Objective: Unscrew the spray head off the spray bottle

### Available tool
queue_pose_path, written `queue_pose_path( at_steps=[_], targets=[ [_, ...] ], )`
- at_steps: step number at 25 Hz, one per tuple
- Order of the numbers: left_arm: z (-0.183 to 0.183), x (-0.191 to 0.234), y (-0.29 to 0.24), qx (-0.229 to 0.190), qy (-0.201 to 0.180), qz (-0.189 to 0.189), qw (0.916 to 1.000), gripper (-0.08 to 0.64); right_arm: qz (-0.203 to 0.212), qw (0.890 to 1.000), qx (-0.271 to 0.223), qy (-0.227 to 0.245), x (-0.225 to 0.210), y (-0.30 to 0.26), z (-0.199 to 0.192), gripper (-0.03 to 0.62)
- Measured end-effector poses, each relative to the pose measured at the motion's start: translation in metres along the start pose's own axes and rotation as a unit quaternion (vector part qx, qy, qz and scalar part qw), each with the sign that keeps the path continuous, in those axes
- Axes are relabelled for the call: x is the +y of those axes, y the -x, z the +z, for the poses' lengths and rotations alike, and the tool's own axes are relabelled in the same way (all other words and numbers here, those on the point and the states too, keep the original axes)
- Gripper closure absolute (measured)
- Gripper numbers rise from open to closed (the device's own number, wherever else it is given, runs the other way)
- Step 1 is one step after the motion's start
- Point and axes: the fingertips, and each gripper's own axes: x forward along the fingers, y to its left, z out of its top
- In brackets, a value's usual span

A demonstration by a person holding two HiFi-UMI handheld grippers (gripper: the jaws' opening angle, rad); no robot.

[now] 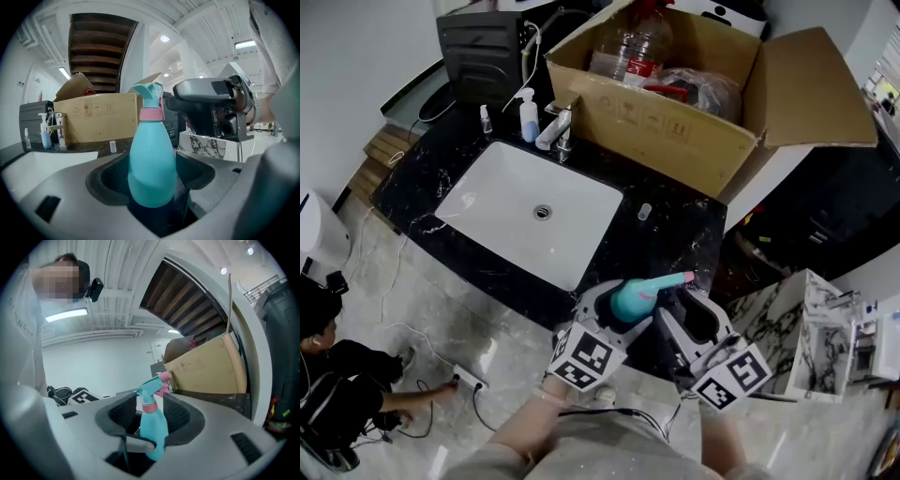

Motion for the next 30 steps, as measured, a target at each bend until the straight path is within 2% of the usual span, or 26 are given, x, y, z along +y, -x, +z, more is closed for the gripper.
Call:
queue_pose_path(
  at_steps=[2,5,8,11,13,15,20,26,30],
  targets=[
    [0.000,0.000,0.000,0.000,-0.002,0.000,1.0000,0.238,0.011,1.000,-0.004,0.003,0.006,-0.008,0.003,0.385],
    [0.001,0.000,-0.001,0.000,-0.003,0.000,1.0000,0.238,0.027,1.000,-0.002,0.002,0.012,-0.018,0.006,0.301],
    [0.000,0.000,-0.001,-0.001,-0.003,-0.002,1.0000,0.238,0.030,1.000,0.004,-0.001,0.013,-0.025,0.007,0.279],
    [0.000,-0.001,0.000,-0.001,-0.003,-0.002,1.0000,0.239,0.013,1.000,0.008,-0.004,0.014,-0.033,0.009,0.273],
    [0.000,-0.001,0.000,-0.001,-0.005,-0.001,1.0000,0.238,-0.005,1.000,0.015,0.009,0.013,-0.038,0.009,0.273],
    [0.000,-0.001,0.000,-0.002,-0.005,-0.001,1.0000,0.238,-0.013,0.999,0.027,0.023,0.013,-0.041,0.007,0.301],
    [0.001,-0.001,-0.001,-0.003,-0.003,-0.004,1.0000,0.238,0.003,0.999,0.040,0.027,0.011,-0.032,0.007,0.349],
    [0.001,-0.001,0.001,-0.003,-0.003,-0.005,1.0000,0.238,-0.017,0.998,0.044,0.029,-0.005,-0.013,0.006,0.402],
    [0.001,-0.001,0.001,-0.003,-0.001,-0.005,1.0000,0.239,-0.019,0.998,0.047,0.030,-0.015,-0.006,0.006,0.411]
  ],
)
